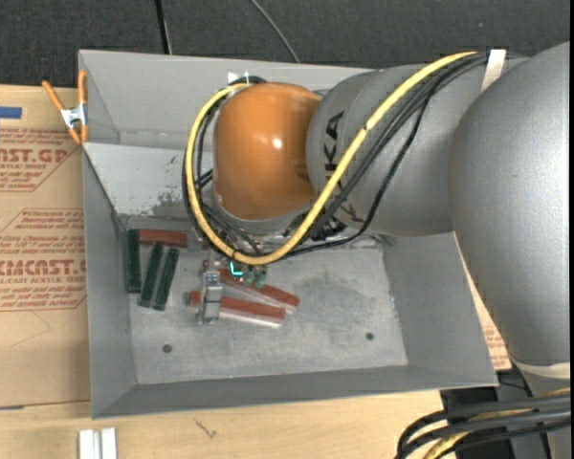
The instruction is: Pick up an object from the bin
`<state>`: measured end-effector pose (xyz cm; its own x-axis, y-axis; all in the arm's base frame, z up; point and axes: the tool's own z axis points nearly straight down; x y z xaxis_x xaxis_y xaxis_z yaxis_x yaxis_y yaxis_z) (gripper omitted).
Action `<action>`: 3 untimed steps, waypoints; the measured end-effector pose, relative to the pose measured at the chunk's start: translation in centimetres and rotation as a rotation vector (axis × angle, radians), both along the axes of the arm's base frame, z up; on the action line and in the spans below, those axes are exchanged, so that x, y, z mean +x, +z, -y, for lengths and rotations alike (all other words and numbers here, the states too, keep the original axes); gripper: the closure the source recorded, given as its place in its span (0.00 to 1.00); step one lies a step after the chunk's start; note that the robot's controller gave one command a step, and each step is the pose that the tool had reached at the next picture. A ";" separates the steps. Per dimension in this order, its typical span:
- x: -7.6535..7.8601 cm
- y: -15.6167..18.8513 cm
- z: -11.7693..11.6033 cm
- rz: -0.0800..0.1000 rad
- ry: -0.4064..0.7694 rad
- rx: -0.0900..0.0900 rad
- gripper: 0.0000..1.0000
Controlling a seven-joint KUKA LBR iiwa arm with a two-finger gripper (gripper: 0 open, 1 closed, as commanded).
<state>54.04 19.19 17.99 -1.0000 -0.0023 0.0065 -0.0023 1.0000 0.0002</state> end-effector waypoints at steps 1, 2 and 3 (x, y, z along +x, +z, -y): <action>0.2 0.4 0.1 0.007 -0.001 0.001 0.00; -1.6 -10.9 7.8 0.007 0.003 0.001 1.00; -1.7 -11.0 7.8 0.007 0.002 0.001 0.00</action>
Offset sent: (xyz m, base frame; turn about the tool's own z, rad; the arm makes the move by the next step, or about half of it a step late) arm -0.0167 -0.0788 -0.1099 -0.0027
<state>52.37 11.38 6.98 -1.0000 -0.0048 -0.0001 -0.0048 1.0000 0.0016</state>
